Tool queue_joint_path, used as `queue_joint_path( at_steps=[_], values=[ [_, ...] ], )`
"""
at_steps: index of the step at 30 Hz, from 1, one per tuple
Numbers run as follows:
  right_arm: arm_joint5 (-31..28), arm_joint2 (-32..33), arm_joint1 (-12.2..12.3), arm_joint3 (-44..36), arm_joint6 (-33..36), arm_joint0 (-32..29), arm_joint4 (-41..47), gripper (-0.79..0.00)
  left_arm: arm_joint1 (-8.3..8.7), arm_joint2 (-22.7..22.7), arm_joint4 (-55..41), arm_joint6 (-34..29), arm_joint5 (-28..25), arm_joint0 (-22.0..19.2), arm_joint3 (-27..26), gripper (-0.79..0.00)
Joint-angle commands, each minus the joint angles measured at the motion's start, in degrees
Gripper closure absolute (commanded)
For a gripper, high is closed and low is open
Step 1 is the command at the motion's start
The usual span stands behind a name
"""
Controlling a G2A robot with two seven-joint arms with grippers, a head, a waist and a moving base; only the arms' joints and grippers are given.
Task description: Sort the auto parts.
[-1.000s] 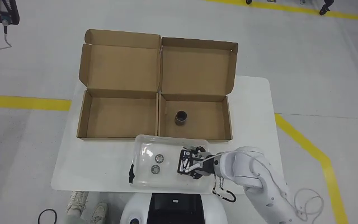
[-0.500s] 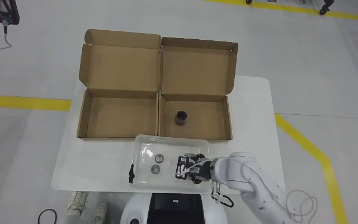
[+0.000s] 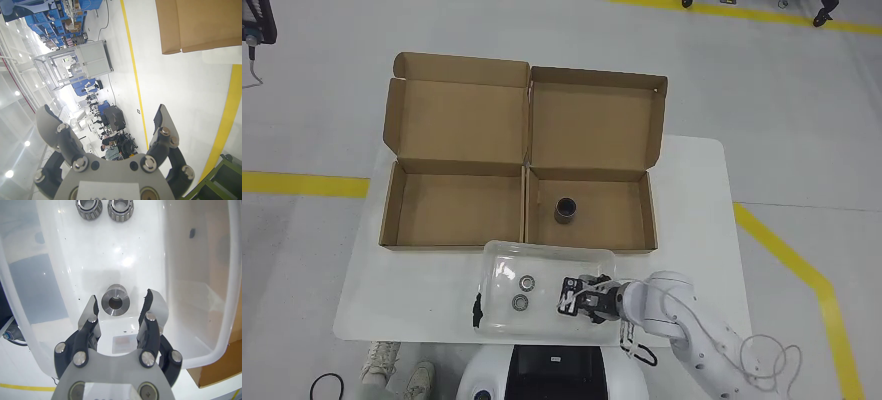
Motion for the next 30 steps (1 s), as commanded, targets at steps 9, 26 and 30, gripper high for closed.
queue_joint_path(
  at_steps=[9, 26, 30],
  values=[
    [1.07, -2.63, -0.33, 0.82, 0.54, 2.80, -0.61, 0.000, 0.00, 0.00, 0.00, 0.00, 0.00, 0.00, 0.00, -0.785],
    [2.04, -0.43, -0.11, -6.09, -22.08, 5.43, -5.42, 0.000, 0.00, 0.00, 0.00, 0.00, 0.00, 0.00, 0.00, -0.785],
    [1.99, 0.52, -0.41, -5.76, -30.82, 7.65, -4.47, 0.000, 0.00, 0.00, 0.00, 0.00, 0.00, 0.00, 0.00, -0.785]
  ],
)
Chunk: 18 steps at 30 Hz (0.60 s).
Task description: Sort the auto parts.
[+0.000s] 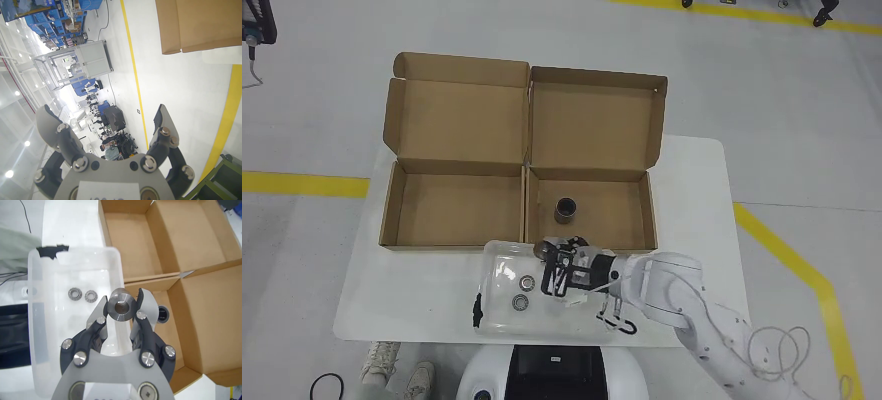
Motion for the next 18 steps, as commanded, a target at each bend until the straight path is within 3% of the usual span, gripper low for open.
queue_joint_path(
  at_steps=[1, 18],
  values=[
    [0.02, 0.59, -0.16, 0.52, -4.74, 1.33, 0.42, 0.000, 0.00, 0.00, 0.00, 0.00, 0.00, 0.00, 0.00, -0.785],
    [-0.59, 1.78, -2.27, 9.45, -36.32, 10.02, 7.69, 0.000, 0.00, 0.00, 0.00, 0.00, 0.00, 0.00, 0.00, -0.785]
  ],
)
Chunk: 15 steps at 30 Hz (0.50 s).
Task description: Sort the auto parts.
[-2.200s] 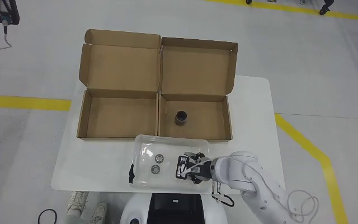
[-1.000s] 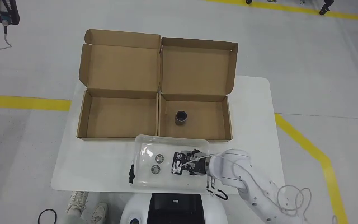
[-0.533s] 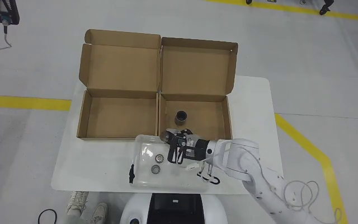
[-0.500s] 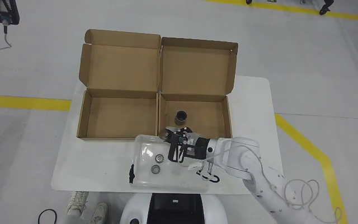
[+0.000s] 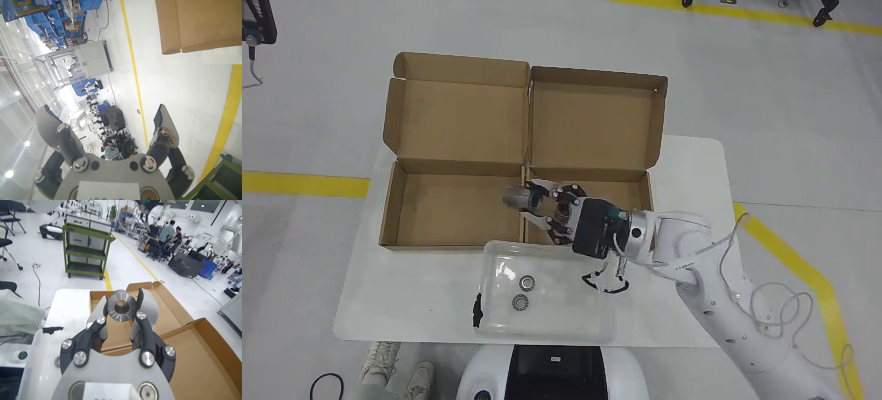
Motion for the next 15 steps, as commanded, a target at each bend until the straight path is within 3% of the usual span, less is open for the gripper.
queue_joint_path(
  at_steps=[1, 7, 15],
  values=[
    [0.39, 0.05, -0.28, 1.74, -5.05, 0.23, 0.69, 0.000, 0.00, 0.00, 0.00, 0.00, 0.00, 0.00, 0.00, -0.785],
    [0.30, 0.08, -0.71, 5.47, -18.11, -1.01, -0.51, 0.000, 0.00, 0.00, 0.00, 0.00, 0.00, 0.00, 0.00, -0.785],
    [1.59, 2.72, -0.54, 6.61, -26.19, -3.55, -1.81, 0.000, 0.00, 0.00, 0.00, 0.00, 0.00, 0.00, 0.00, -0.785]
  ],
)
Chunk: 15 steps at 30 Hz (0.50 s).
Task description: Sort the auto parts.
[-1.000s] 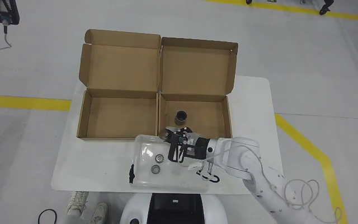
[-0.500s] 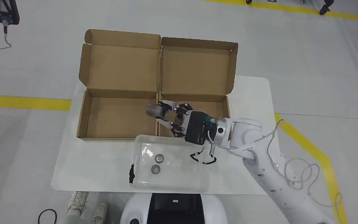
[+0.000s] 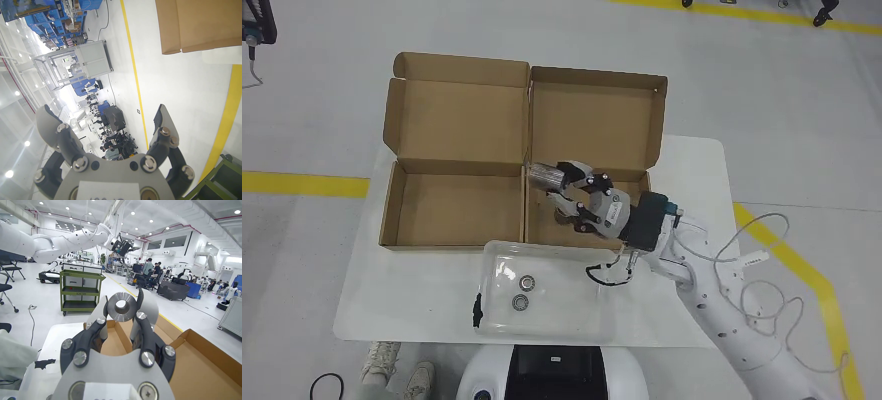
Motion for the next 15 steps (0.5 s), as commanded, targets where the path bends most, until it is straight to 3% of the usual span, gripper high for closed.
queue_joint_path(
  at_steps=[1, 15],
  values=[
    [0.71, 1.34, 0.18, -0.65, -2.11, -1.17, -0.07, 0.000, 0.00, 0.00, 0.00, 0.00, 0.00, 0.00, 0.00, -0.785],
    [-0.50, 6.27, 1.08, -2.38, -14.65, -8.52, -1.85, 0.000, 0.00, 0.00, 0.00, 0.00, 0.00, 0.00, 0.00, -0.785]
  ],
)
